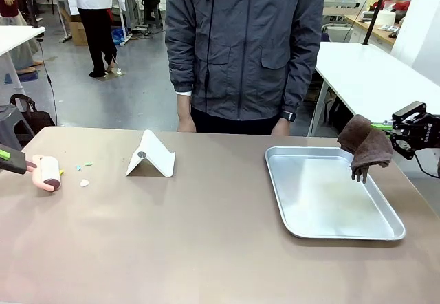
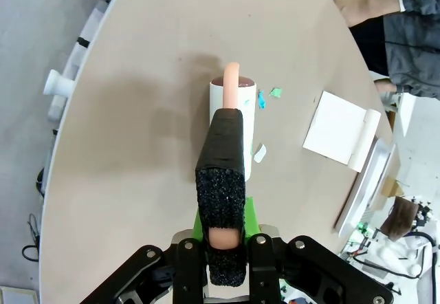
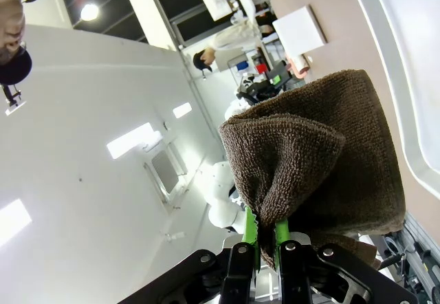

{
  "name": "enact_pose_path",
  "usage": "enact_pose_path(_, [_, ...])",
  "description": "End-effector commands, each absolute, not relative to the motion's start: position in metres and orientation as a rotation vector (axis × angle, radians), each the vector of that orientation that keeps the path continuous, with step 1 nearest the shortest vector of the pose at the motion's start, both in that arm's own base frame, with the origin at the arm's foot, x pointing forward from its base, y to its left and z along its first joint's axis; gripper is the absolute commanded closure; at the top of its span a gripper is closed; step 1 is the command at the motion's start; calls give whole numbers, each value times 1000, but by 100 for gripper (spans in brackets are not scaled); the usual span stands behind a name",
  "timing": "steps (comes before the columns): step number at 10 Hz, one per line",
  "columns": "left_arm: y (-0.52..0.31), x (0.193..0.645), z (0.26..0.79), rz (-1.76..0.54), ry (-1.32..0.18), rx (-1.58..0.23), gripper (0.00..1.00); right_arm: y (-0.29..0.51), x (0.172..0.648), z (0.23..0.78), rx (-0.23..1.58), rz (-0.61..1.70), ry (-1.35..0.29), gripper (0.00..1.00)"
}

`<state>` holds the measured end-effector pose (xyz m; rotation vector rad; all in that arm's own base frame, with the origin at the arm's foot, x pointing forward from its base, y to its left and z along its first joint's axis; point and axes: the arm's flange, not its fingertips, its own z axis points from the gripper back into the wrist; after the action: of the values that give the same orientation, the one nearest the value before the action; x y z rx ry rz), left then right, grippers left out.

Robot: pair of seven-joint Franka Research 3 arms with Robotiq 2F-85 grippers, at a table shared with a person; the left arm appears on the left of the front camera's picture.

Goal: Clean the surface of the table.
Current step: Clean the area not pointed to by the person.

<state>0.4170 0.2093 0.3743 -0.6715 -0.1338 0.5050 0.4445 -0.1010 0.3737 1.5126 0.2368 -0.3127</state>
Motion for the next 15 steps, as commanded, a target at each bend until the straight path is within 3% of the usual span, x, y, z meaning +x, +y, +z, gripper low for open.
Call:
enact_pose_path(1, [189, 427, 342, 489, -85, -596, 78, -100, 445, 376, 1506, -318, 231, 89])
enact_pose_path(9, [118, 495, 320, 476, 12, -640, 78, -100, 445, 376, 1506, -318, 231, 89])
enact_pose_path(15, [116, 492, 351, 431, -16, -757, 78, -100, 445, 376, 1506, -318, 231, 89])
